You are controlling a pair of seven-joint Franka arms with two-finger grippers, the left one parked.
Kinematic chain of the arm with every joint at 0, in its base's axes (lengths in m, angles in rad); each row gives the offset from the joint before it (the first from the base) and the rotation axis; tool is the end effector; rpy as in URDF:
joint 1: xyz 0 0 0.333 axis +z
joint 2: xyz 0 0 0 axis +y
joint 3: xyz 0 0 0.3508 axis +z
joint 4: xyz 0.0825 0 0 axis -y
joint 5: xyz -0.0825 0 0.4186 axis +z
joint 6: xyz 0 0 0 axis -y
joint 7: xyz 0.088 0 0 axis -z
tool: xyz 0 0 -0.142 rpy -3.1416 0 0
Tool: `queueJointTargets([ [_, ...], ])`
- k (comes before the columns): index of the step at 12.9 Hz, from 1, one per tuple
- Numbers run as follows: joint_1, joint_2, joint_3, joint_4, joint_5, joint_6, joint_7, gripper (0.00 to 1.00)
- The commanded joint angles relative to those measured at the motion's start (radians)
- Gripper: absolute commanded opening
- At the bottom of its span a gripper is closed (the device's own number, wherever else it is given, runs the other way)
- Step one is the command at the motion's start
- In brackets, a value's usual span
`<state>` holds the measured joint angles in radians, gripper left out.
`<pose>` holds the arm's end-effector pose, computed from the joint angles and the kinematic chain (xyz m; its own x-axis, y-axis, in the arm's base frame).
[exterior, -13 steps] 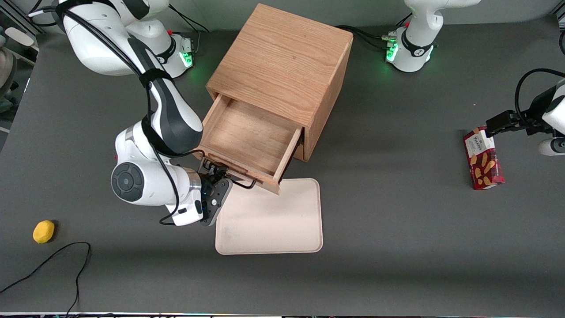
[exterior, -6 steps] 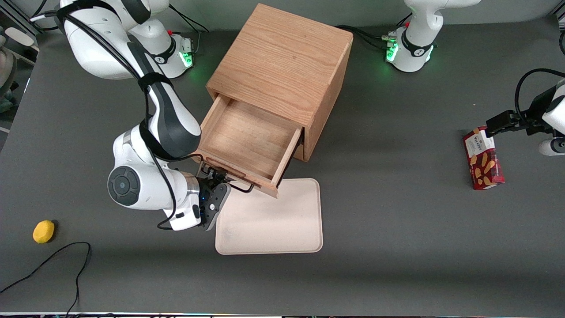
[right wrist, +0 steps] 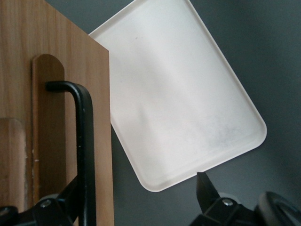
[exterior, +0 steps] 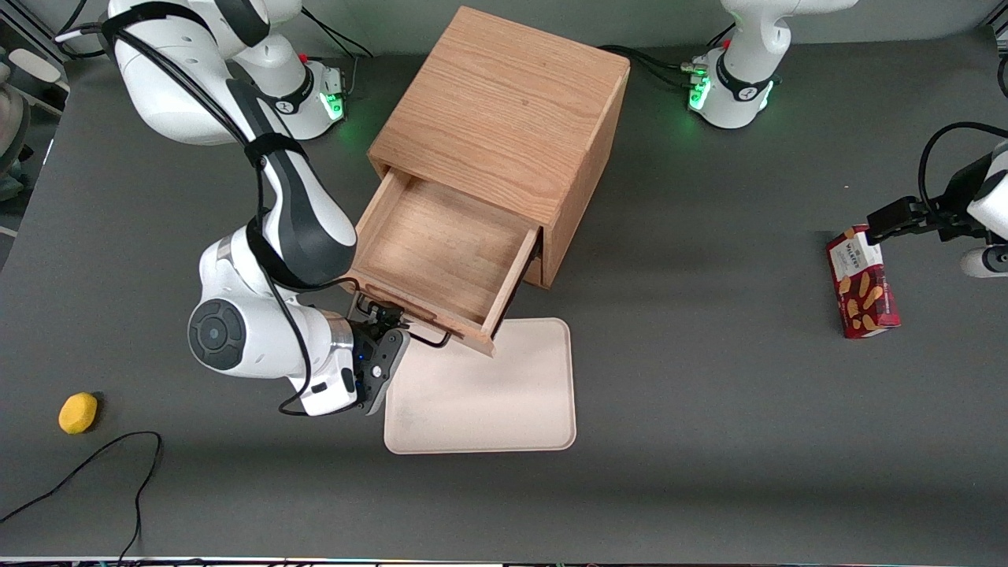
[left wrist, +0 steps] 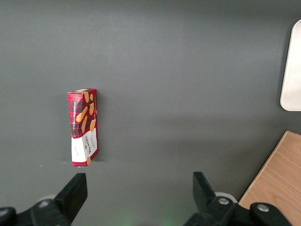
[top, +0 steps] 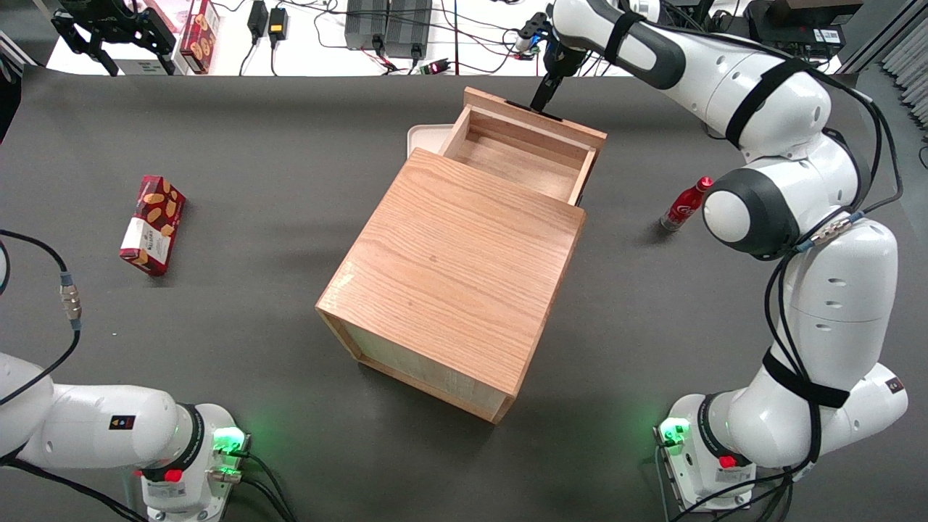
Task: Open upper drawer
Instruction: 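Keep pulling the drawer out further with the right gripper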
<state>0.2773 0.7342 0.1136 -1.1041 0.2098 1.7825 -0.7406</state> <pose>0.7424 0.3051 0.3673 0.5038 0.8522 0.1410 0.8520 -0.4635 -0.2434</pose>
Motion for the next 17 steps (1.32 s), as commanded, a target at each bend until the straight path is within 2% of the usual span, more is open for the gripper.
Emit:
queueJointTargets([
  [1, -0.019, 0.027, 0.008, 0.044, -0.015, 0.008, -0.029, 1.0],
  [17, -0.055, 0.04, 0.008, 0.049, -0.015, 0.077, -0.036, 1.0],
])
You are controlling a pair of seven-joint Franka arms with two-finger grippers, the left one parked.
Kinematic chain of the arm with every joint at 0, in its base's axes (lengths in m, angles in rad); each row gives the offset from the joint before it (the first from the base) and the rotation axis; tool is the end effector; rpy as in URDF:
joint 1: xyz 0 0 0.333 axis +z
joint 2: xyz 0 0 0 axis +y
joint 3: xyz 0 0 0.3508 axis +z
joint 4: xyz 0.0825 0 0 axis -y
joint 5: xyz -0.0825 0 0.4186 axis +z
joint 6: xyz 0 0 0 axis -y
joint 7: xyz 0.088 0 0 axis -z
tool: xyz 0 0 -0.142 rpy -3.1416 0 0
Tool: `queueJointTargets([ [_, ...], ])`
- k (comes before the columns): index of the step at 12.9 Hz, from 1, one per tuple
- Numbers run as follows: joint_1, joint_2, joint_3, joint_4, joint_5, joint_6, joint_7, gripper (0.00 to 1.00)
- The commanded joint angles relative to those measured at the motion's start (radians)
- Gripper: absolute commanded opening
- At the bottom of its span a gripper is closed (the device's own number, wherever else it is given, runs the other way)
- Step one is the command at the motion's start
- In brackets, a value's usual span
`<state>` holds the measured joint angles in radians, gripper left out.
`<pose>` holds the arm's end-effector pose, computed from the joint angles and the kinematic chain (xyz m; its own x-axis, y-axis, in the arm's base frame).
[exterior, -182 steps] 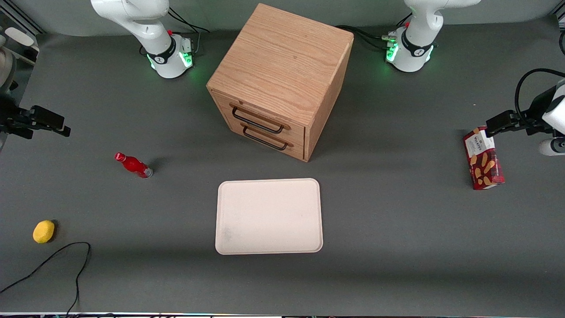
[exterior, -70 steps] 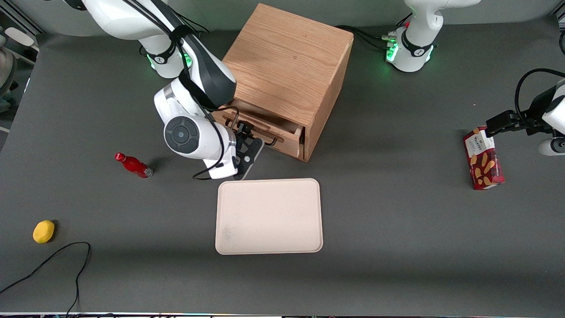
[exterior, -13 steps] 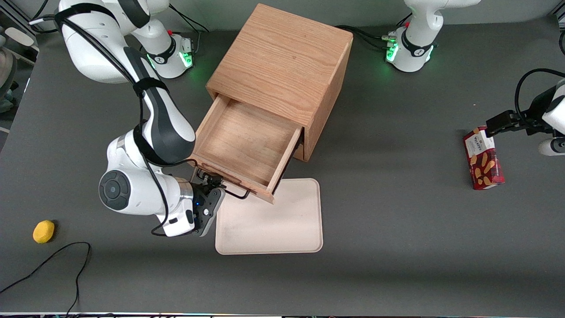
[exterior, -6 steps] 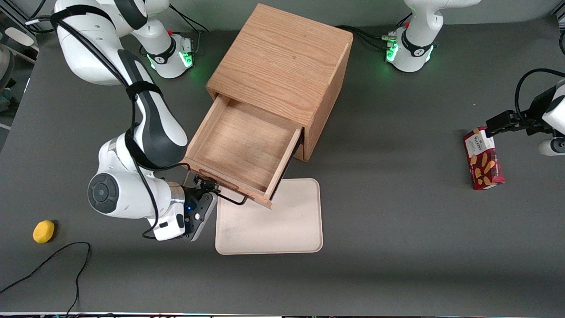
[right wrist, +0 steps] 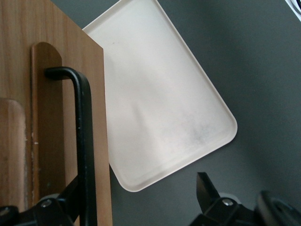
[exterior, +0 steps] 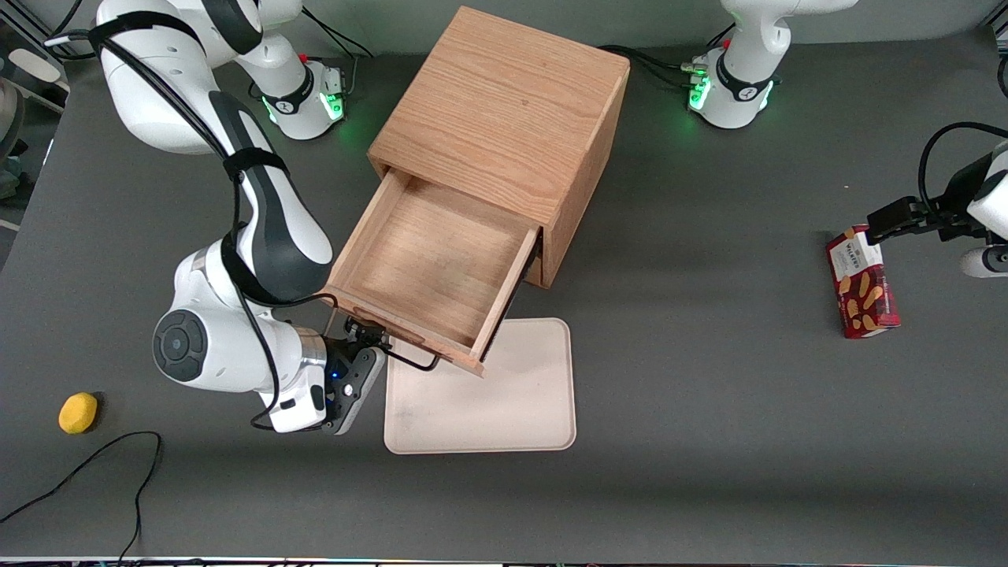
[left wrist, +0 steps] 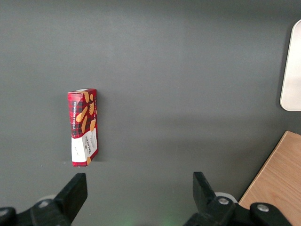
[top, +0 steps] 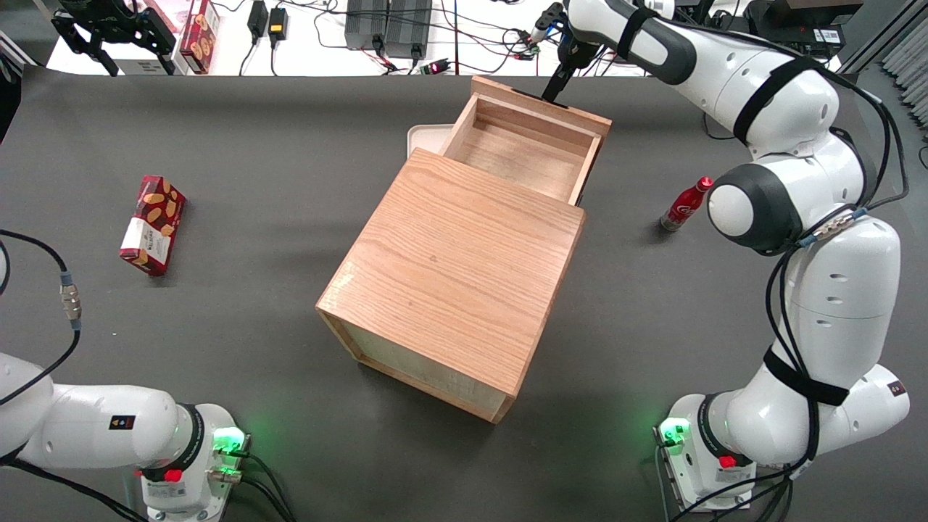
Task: Open upper drawer
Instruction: 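Keep pulling the drawer out further with the right gripper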
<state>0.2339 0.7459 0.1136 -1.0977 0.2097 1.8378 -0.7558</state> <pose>0.7646 0.2736 0.3656 0.5332 0.8267 0.1798 0.8419 -0.4976 -0.2088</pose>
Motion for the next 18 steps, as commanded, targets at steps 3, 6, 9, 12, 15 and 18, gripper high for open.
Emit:
queueJointTargets([
  [3, -0.012, 0.038, 0.008, 0.061, -0.015, 0.04, -0.022, 1.0],
  [6, -0.018, 0.044, 0.008, 0.064, -0.013, 0.061, -0.023, 1.0],
  [9, -0.022, 0.044, 0.009, 0.064, -0.012, 0.075, -0.023, 1.0],
  [12, -0.028, 0.044, 0.011, 0.064, -0.009, 0.078, -0.023, 1.0],
  [15, -0.042, 0.041, 0.015, 0.065, -0.006, 0.077, -0.022, 1.0],
  [18, -0.044, 0.036, 0.015, 0.065, -0.001, 0.072, -0.019, 1.0],
])
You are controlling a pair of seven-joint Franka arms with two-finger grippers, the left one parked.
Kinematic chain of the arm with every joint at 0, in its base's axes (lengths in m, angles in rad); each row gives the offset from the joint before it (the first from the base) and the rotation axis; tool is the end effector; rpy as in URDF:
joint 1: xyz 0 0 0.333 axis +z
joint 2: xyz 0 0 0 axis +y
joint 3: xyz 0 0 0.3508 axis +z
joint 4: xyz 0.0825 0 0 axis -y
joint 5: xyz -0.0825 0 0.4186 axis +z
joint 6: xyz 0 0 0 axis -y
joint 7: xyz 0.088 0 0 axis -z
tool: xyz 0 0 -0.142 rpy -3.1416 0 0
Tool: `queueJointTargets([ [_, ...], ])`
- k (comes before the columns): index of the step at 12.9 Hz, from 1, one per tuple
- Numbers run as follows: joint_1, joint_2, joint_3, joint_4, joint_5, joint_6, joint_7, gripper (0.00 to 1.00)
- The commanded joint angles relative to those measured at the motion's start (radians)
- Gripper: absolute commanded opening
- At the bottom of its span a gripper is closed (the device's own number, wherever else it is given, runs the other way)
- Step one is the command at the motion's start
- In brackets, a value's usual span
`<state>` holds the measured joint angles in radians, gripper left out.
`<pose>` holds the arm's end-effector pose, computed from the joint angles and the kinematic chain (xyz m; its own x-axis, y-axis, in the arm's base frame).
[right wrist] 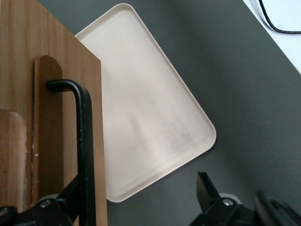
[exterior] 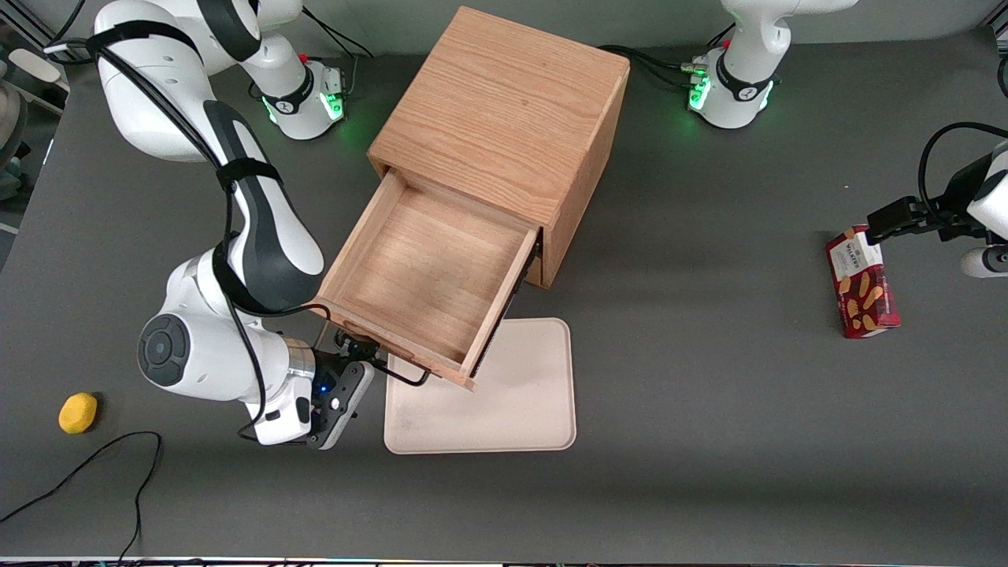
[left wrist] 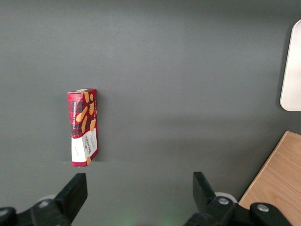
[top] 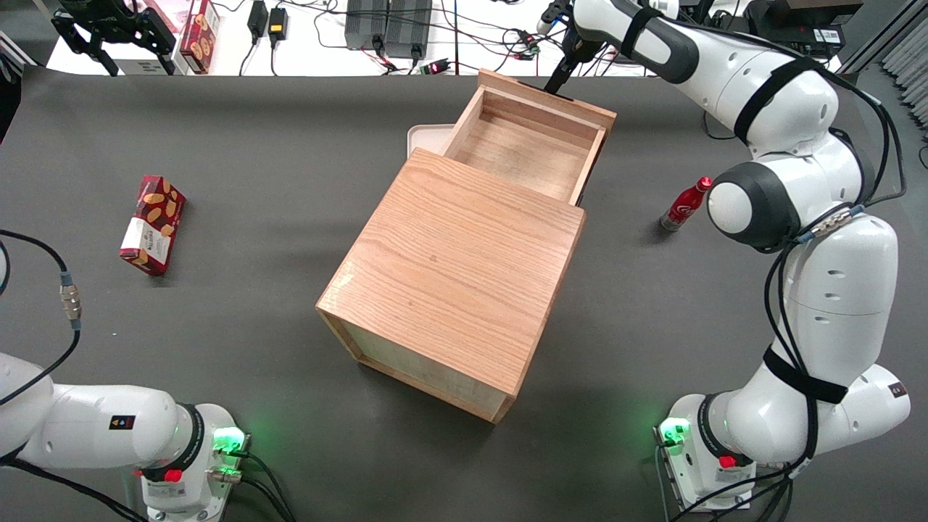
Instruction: Open upper drawer
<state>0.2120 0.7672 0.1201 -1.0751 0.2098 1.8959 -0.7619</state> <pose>0.7820 0.2612 0.3654 0.5459 0.8066 0.2267 0.8376 -0.5183 -0.1728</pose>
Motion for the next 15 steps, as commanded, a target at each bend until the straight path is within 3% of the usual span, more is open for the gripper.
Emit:
queueJointTargets([
  [1, -0.022, 0.014, 0.009, 0.056, 0.0, 0.009, -0.013, 1.0],
  [15, -0.055, 0.004, 0.01, 0.119, 0.056, -0.078, 0.001, 1.0],
])
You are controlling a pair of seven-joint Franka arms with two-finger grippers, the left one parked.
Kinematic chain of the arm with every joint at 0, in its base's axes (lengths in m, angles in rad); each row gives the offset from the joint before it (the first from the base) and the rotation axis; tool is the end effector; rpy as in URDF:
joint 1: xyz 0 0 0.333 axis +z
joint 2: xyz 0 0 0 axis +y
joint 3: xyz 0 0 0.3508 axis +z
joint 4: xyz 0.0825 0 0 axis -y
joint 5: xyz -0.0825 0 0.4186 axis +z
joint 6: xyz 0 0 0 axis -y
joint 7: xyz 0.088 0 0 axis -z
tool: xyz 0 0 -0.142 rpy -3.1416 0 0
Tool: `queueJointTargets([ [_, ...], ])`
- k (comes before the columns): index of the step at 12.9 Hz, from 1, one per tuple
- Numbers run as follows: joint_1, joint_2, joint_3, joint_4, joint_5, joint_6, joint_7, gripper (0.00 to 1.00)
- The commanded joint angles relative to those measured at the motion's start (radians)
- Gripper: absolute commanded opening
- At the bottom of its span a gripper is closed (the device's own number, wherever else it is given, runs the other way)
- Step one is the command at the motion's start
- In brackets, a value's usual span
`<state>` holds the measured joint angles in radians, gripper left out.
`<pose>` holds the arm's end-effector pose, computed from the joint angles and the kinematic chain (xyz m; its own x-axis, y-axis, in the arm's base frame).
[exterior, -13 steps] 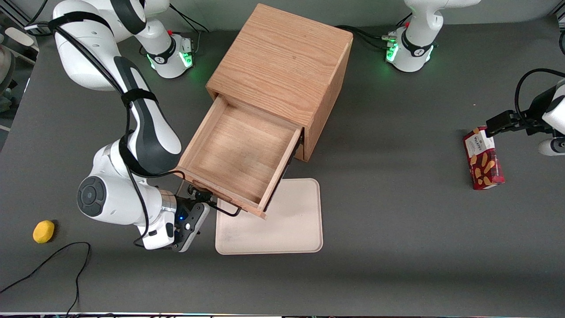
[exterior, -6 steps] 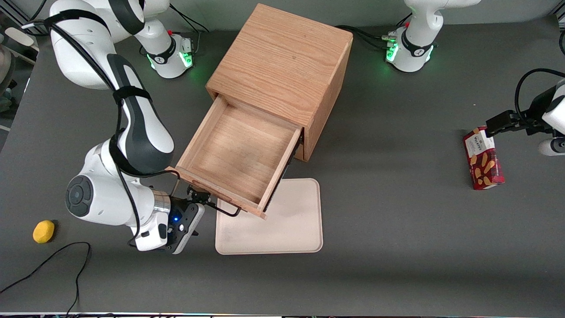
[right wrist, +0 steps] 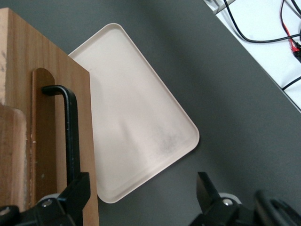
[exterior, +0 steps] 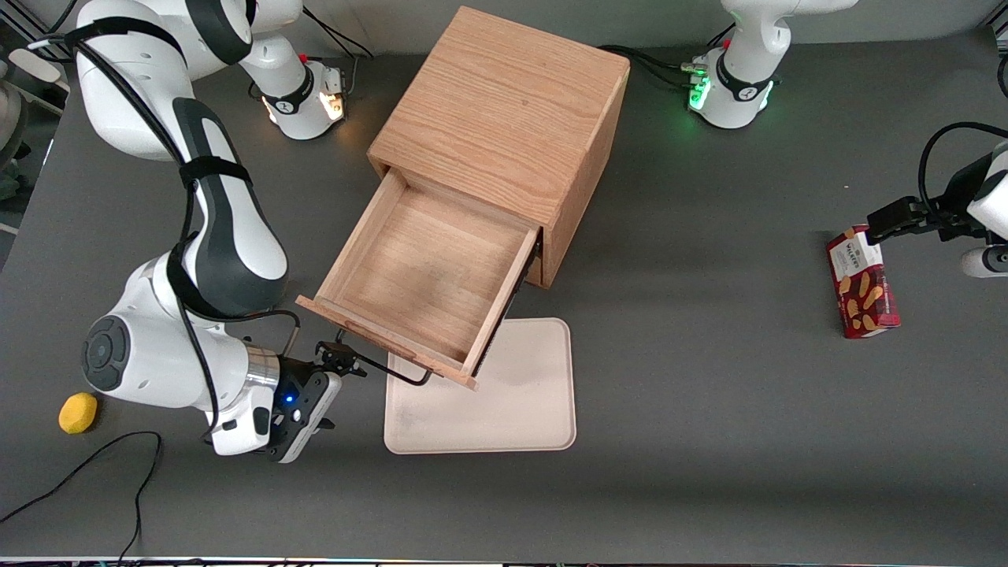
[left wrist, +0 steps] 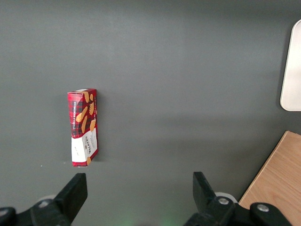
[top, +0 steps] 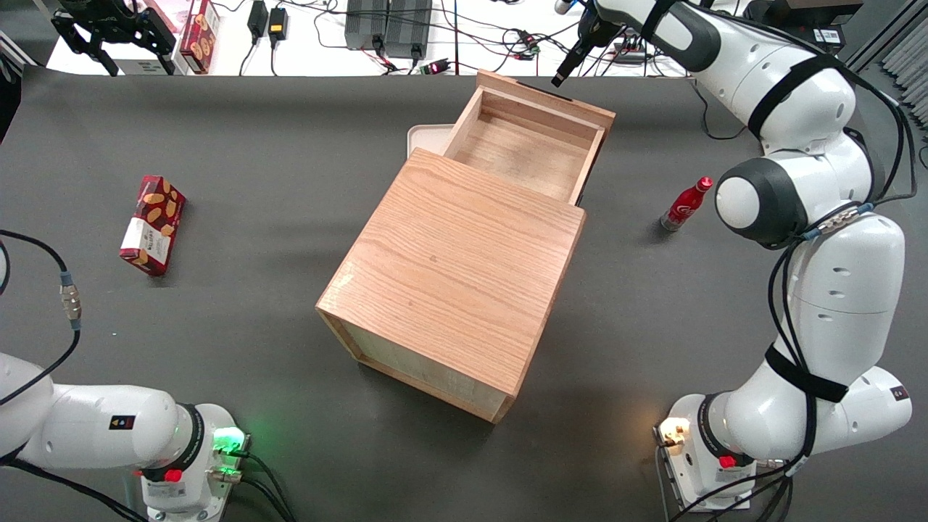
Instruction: Open upper drawer
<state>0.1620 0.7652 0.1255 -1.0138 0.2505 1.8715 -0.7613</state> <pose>0.7985 0.2285 0.3985 0.5817 0.7626 0.2831 0.8132 -0.5534 -0.1803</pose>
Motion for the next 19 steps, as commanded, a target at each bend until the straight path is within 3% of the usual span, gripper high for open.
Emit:
queueJointTargets([
  [1, -0.019, 0.005, 0.006, 0.066, 0.024, -0.081, 0.002, 1.0],
  [8, -0.062, -0.142, -0.035, 0.051, -0.003, -0.317, 0.025, 1.0],
  [10, -0.059, -0.243, -0.079, -0.062, -0.026, -0.389, 0.084, 1.0],
  [12, -0.053, -0.36, -0.098, -0.207, -0.098, -0.391, 0.106, 0.99],
  [14, -0.055, -0.441, -0.099, -0.314, -0.157, -0.391, 0.231, 0.99],
  [16, -0.055, -0.538, -0.113, -0.444, -0.181, -0.391, 0.388, 1.0],
  [19, -0.042, -0.7, -0.112, -0.632, -0.22, -0.364, 0.465, 1.0],
])
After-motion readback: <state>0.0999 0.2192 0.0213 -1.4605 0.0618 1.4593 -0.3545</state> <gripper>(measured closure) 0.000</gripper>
